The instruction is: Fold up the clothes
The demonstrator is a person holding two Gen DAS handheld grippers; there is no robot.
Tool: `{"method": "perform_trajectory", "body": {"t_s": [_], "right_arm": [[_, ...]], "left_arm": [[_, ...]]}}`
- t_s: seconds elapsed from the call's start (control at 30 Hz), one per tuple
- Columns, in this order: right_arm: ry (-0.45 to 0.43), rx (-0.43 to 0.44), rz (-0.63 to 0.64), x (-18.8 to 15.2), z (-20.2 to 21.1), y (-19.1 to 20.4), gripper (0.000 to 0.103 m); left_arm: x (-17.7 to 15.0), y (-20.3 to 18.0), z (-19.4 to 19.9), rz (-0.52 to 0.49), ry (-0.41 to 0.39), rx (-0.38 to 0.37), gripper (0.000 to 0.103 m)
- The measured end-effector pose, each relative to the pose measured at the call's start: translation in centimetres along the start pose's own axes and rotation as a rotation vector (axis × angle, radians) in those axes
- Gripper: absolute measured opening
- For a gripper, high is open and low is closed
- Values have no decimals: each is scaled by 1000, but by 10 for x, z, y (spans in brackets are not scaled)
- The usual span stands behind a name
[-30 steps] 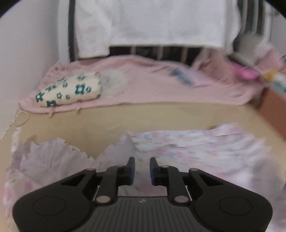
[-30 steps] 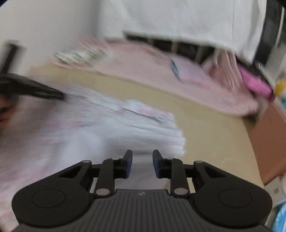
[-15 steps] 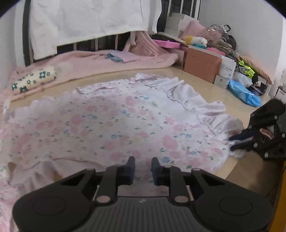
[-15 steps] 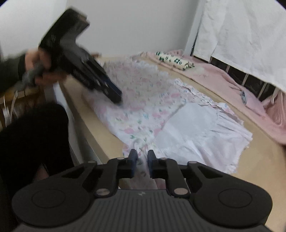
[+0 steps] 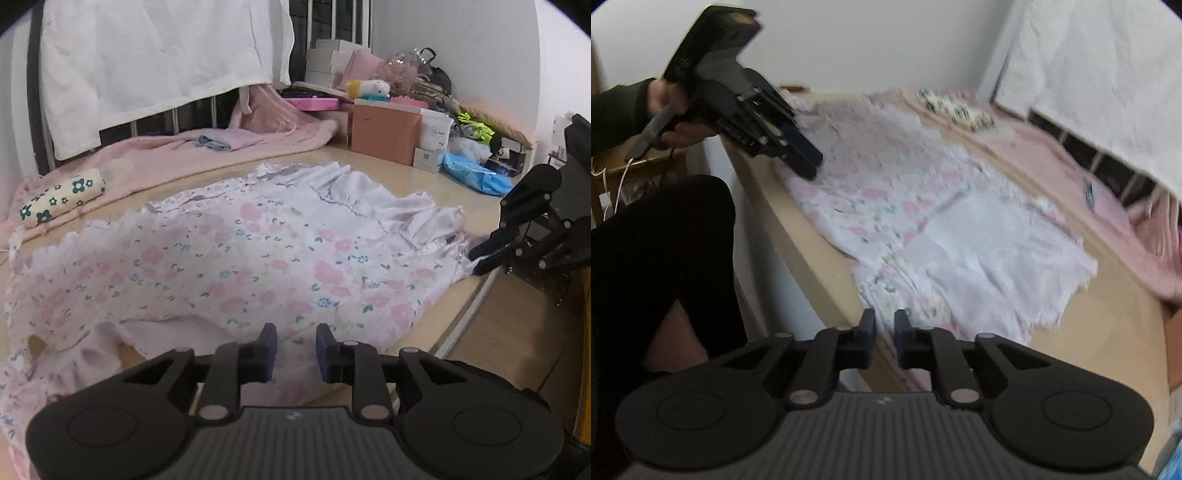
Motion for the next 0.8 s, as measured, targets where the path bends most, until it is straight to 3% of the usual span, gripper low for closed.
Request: {"method": "perform_trajectory", "body": {"t_s": [0.1, 0.17, 0.23, 0.3, 0.4, 0.5, 0.53, 0.6, 0.73, 0.8], "right_arm": [[22, -46, -44, -10, 11, -12, 10], [16, -77, -63, -10, 18, -13, 29], [-5, -83, -48, -7, 23, -8, 42], [-29, -55, -10, -5, 23, 0, 44], [-18, -28, -21, -6, 15, -5, 44], [-7, -1, -33, -6, 6, -11, 41], [-8, 11, -46, -8, 6, -13, 41], [-9, 34, -75, -13, 8, -16, 41], [3, 78, -102, -18, 12, -19, 27], [-5, 89, -117, -17, 14, -21, 24]], "left_arm": [[-6, 14, 12, 27, 17, 36, 26], [-7, 24, 27, 72, -6, 5, 42], [-9, 27, 39, 92, -35, -82, 49], [-9, 19, 44, 48, -66, -137, 51], [-11, 10, 36, -21, -53, -134, 59], [-18, 7, 27, -68, -3, -128, 53], [-20, 7, 27, -78, -9, -125, 47], [-23, 9, 28, -83, -13, -126, 44], [-21, 15, 26, -68, 3, -150, 15], [-20, 18, 25, -71, 13, -175, 11]]}}
Point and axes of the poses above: each gripper's, at about its wrist camera, not at the fingertips, and z roughly against the way its jaws point, y to its left, x to its top, the point moved 7 cm from there along -z, roughly the way its jaws point, and after that the axes turned 7 degrees about x, right-handed, at the moved point
